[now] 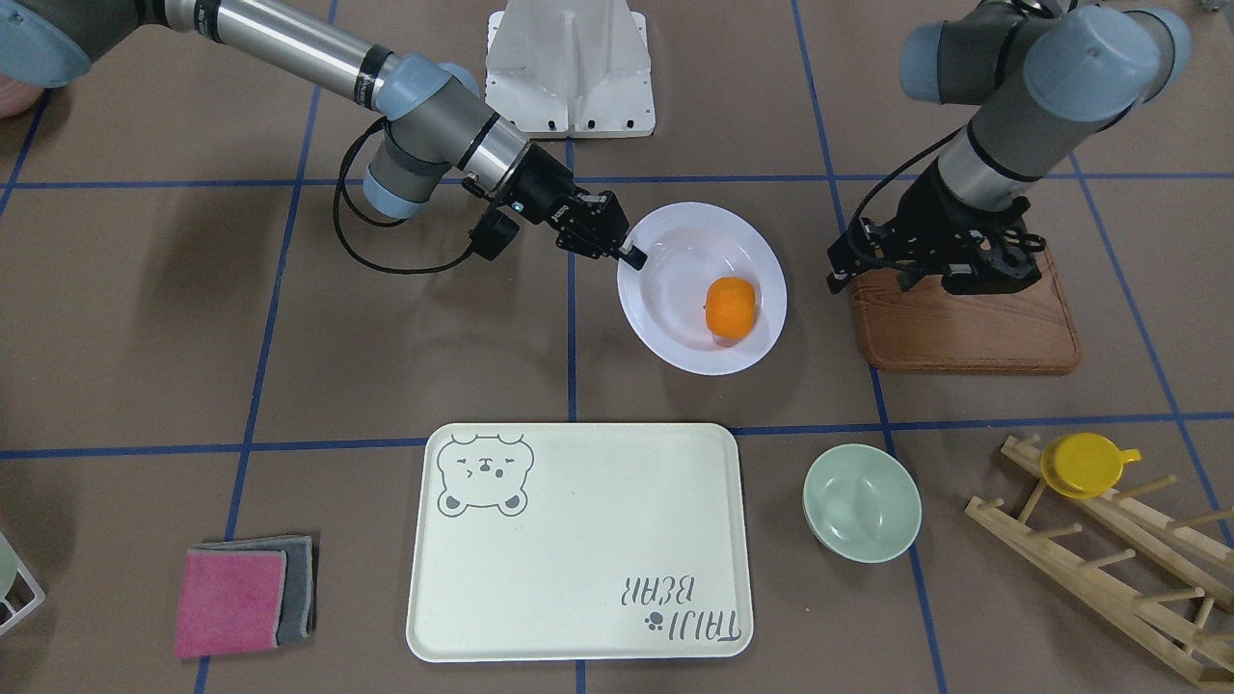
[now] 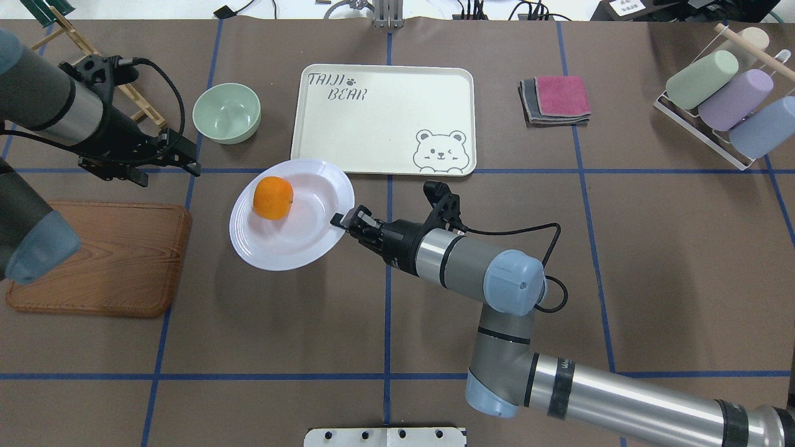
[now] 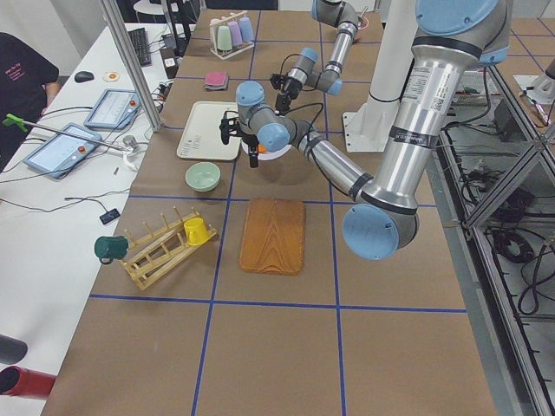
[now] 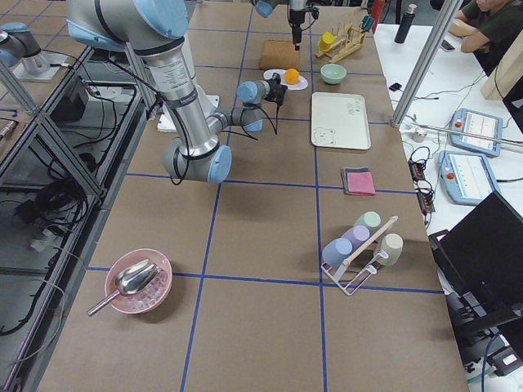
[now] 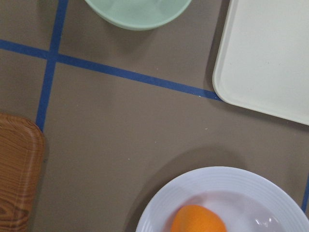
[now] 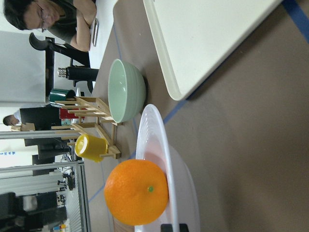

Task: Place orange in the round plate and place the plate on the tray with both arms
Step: 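Lift the plate with the orange and carry it onto the cream tray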

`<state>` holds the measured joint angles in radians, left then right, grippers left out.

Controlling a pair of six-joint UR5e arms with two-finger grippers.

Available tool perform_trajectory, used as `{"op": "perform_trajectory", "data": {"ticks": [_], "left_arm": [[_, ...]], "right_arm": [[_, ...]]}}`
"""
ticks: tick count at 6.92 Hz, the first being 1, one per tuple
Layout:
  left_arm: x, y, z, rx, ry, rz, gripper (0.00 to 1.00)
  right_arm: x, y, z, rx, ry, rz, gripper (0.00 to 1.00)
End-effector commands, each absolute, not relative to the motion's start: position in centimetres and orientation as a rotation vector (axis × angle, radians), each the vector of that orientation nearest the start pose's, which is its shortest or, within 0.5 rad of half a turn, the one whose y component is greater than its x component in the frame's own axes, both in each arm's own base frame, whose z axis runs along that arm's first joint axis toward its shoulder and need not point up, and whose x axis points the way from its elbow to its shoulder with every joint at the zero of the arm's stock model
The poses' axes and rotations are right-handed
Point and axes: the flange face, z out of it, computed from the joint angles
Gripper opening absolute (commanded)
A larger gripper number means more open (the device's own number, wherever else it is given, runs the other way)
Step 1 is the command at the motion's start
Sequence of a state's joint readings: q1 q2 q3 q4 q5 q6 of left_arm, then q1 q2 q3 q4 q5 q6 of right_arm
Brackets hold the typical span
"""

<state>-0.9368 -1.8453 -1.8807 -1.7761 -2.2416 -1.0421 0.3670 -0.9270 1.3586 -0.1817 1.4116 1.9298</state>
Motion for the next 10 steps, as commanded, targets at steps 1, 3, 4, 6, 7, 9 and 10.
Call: {"op": "perform_trajectory", "data": {"ticks": [1, 3, 4, 6, 7, 9, 10], "left_arm": [[25.8, -50.5, 36.1, 0.080, 0.953, -0.063, 0.98], [24.0, -50.9, 38.8, 0.107, 0.917, -0.022, 0.98], [22.8, -51.6, 40.4, 0.118, 0.898, -0.005, 0.98], [22.4, -51.9, 41.1, 0.123, 0.890, 0.004, 0.98], [22.4, -51.9, 41.2, 0.121, 0.888, 0.003, 0.98], [22.3, -51.9, 41.1, 0.124, 0.890, 0.003, 0.98], [22.2, -52.0, 41.1, 0.124, 0.890, 0.001, 0.98]], "right_arm": [[-55.7, -44.9, 21.3, 0.222, -1.880, 0.885, 0.00], [-57.3, -48.9, 25.7, 0.297, -1.755, 1.077, 0.00], [-58.5, -49.8, 24.3, 0.322, -1.661, 1.129, 0.00], [-60.4, -51.0, 25.1, 0.349, -1.506, 1.195, 0.00], [-61.3, -51.5, 27.6, 0.365, -1.451, 1.202, 0.00], [-62.0, -51.8, 27.7, 0.373, -1.398, 1.203, 0.01], [-62.4, -52.0, 27.1, 0.380, -1.363, 1.202, 0.31]]}}
